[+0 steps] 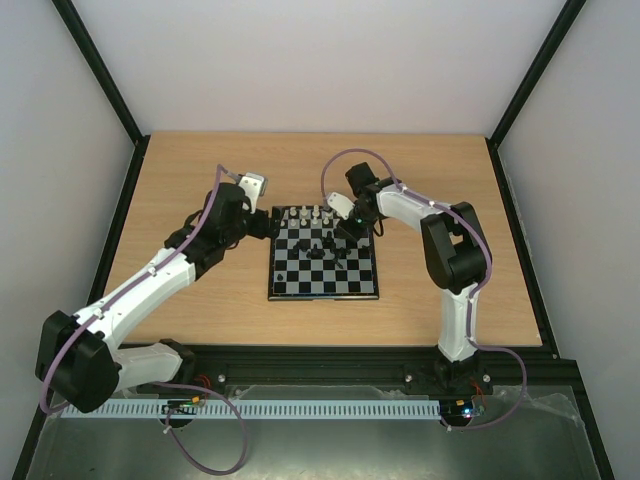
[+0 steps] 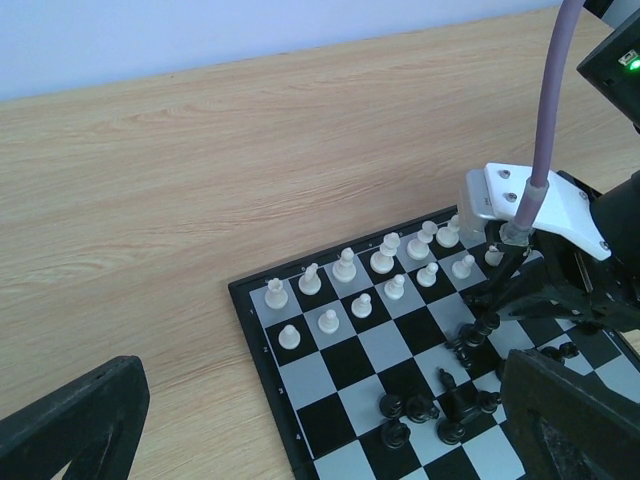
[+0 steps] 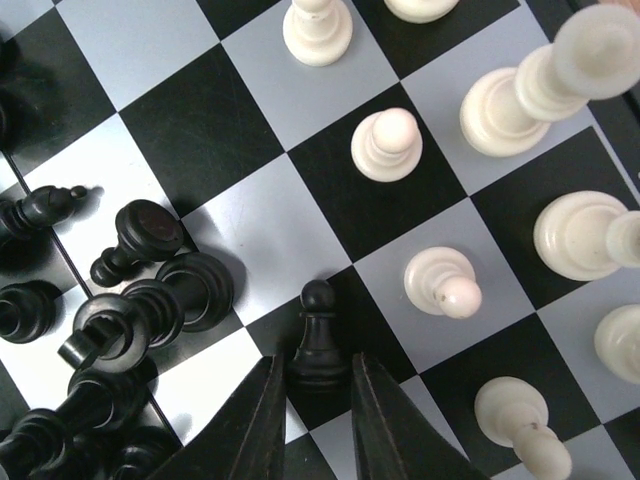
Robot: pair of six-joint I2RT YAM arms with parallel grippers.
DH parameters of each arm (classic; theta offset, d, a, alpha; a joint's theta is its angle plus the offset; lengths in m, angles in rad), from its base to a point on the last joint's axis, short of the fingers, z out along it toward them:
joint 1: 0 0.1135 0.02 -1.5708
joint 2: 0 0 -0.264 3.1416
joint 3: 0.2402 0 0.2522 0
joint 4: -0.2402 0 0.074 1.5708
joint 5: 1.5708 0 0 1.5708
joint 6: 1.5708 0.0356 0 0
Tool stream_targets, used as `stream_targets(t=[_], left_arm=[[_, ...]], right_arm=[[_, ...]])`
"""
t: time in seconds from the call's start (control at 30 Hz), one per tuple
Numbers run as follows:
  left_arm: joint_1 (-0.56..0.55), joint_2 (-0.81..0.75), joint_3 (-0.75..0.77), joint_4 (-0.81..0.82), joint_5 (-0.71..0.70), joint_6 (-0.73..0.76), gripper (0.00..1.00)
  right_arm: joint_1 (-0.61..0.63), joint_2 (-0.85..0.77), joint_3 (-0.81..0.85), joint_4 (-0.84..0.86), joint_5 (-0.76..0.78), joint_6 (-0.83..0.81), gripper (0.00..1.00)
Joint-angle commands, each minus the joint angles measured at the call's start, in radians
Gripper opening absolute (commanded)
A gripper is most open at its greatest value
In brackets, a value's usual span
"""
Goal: Set up the chess pieces on the board
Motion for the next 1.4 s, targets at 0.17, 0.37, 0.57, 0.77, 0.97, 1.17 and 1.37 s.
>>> stream_targets(t=[0.17, 0.37, 0.57, 0.77, 0.97, 1.17, 1.37], left_arm=[[0.014, 0.038, 0.010, 0.002, 0.053, -0.040, 0.99], [0.040, 0.118, 0.073, -0.017, 0.215, -0.158, 0.92], [0.040, 0.122, 0.077, 0.047, 0.396, -0.365, 0.78], [0.030, 0.121, -0.009, 0.215, 0.530, -0.575, 0.68], [-0.018, 0.189, -0.024, 0.319, 0.607, -0.645, 0.59], [-0.083, 0.323, 0.015, 0.392, 0.708, -0.710, 0.49], [-0.135, 0.408, 0.061, 0.394, 0.777, -0.726, 0.42]], right_arm=[[0.009, -0.092, -0.056, -0.029, 0.013, 0.029, 0.10], [0.007, -0.240, -0.099, -0.017, 0.023, 0.076, 0.08], [0.006, -0.394, -0.160, -0.036, -0.054, 0.141, 0.08], [0.007, -0.566, -0.306, -0.007, -0.269, 0.250, 0.09], [0.007, -0.676, -0.428, 0.046, -0.378, 0.302, 0.10], [0.007, -0.751, -0.509, 0.085, -0.444, 0.296, 0.12], [0.007, -0.761, -0.541, 0.117, -0.423, 0.300, 0.12]])
